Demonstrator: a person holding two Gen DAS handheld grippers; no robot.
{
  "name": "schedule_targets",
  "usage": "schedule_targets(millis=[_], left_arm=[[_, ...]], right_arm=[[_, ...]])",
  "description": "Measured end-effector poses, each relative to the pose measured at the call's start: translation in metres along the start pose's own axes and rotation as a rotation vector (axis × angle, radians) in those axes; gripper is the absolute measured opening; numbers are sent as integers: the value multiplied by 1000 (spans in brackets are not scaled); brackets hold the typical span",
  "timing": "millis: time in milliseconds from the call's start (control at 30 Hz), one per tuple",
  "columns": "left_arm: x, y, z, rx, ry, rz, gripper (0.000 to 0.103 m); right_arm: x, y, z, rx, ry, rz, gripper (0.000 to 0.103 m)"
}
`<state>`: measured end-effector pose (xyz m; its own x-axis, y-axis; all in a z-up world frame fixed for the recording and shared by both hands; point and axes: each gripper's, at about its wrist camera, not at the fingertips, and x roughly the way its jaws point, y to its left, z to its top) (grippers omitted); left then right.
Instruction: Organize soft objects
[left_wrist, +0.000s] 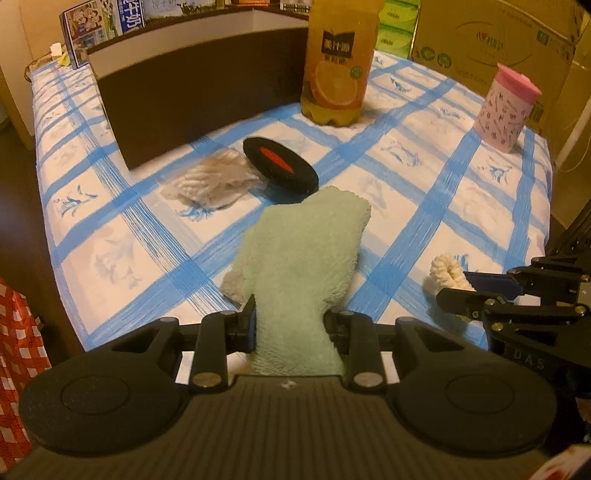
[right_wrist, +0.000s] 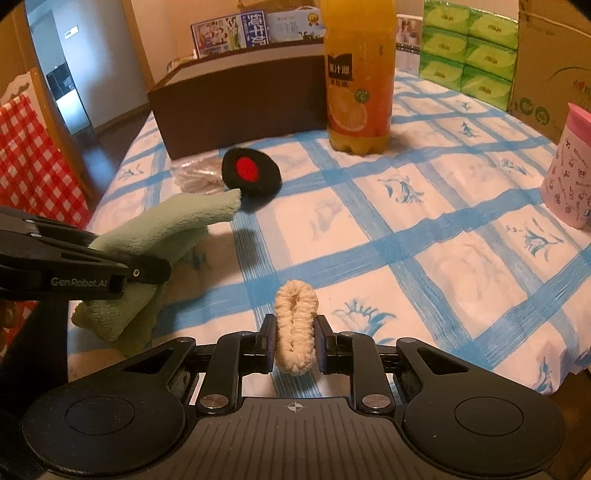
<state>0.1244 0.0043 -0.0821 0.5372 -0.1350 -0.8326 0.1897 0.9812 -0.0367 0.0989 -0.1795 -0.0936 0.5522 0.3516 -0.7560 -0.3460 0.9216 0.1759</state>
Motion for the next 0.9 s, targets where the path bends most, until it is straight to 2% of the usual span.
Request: schedule_targets(millis=[467,900], left_arm=[[-42,13,21,-42,-102,-3,26],[-81,51,47,-118,-217,54,26]], right_arm=[[-20,0,25,35,-70,29,21],[-36,-5,59,60,-149,41,21]])
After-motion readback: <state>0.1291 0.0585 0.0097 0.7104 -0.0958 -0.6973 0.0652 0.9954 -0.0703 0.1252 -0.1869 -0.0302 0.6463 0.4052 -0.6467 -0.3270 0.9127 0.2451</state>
